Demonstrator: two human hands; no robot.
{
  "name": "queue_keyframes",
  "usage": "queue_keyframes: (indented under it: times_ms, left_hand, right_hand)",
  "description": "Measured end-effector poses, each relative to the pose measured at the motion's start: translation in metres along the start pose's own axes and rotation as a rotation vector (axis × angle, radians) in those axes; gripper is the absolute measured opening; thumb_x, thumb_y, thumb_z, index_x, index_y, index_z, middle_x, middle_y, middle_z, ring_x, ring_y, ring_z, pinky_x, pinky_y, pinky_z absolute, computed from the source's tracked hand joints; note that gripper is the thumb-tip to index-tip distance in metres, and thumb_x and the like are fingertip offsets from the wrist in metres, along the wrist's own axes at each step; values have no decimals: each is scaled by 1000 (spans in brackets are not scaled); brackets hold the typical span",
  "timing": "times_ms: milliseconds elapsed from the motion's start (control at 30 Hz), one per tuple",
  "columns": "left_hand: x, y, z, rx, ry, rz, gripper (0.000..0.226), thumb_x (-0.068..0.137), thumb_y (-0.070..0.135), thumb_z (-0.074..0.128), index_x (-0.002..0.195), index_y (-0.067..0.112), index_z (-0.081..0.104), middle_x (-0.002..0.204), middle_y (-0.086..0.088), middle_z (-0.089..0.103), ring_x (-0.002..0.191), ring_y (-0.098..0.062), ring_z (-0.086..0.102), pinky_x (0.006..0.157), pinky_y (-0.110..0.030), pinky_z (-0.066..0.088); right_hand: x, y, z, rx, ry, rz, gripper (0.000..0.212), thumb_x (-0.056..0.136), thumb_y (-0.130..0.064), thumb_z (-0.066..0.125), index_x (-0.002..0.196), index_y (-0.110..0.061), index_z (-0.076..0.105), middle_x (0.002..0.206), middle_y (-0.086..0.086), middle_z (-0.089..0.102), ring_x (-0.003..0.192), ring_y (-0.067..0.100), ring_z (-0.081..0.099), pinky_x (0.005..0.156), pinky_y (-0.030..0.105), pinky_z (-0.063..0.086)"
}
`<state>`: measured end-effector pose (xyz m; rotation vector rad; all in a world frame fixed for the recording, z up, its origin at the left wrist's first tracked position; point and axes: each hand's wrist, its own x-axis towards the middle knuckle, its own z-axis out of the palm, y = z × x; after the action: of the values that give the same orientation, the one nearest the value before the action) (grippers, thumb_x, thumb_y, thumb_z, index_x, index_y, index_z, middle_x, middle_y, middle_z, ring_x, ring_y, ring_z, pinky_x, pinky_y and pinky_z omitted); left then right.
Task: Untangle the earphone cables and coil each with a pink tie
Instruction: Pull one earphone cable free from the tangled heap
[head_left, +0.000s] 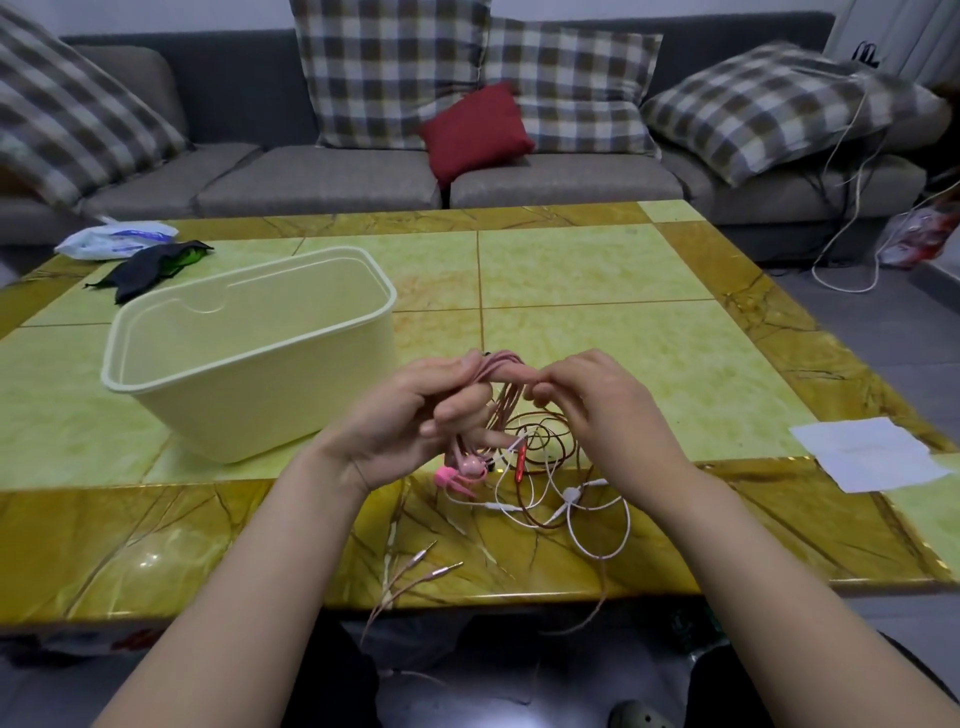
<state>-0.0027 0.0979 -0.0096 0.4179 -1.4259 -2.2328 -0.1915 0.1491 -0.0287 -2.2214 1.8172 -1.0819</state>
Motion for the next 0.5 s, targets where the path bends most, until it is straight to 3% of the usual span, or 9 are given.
queue_keyframes:
  times_ms: [133, 267, 333, 400, 500]
  left_hand:
    - [-3, 5, -4, -105, 40, -15, 43, 82, 26, 68, 113, -2, 64, 47, 9, 38, 38, -4, 26, 96, -55, 46]
    - [-5, 10, -3, -455, -99, 45, 41, 102, 15, 35, 127, -16, 43, 58, -4, 29, 46, -11, 12, 89, -62, 46]
    - [-3, 6, -4, -372, -56, 139, 41, 102, 20, 32, 127, -9, 49, 57, 2, 33, 44, -10, 22, 95, -60, 44]
    - [-2, 7, -2, -312, -45, 208, 38, 99, 25, 37, 122, 2, 57, 53, 9, 38, 42, -6, 31, 91, -54, 49]
    - [-2, 10, 2, -394, 177, 383, 38, 95, 29, 36, 106, 8, 66, 46, 9, 38, 38, -4, 34, 89, -59, 48]
  right_hand:
    - [0, -2, 5, -7, -75, 38, 19, 96, -17, 50, 97, -15, 69, 88, -5, 65, 91, 15, 53, 77, 28, 40]
    - [-1, -8, 11, 37, -102, 57, 18, 97, -18, 47, 98, -17, 65, 78, -10, 56, 81, 14, 51, 69, 27, 34]
    - [-5, -11, 17, 20, -149, 62, 21, 98, -23, 45, 103, -17, 64, 75, -12, 50, 82, 16, 49, 72, 30, 37]
    - [-7, -15, 23, 27, -187, 68, 23, 98, -26, 42, 112, -22, 60, 79, -8, 56, 85, 18, 50, 79, 35, 41]
    - [-9, -22, 26, 111, -205, 74, 19, 98, -24, 43, 112, -22, 56, 83, -6, 62, 87, 17, 52, 79, 33, 41]
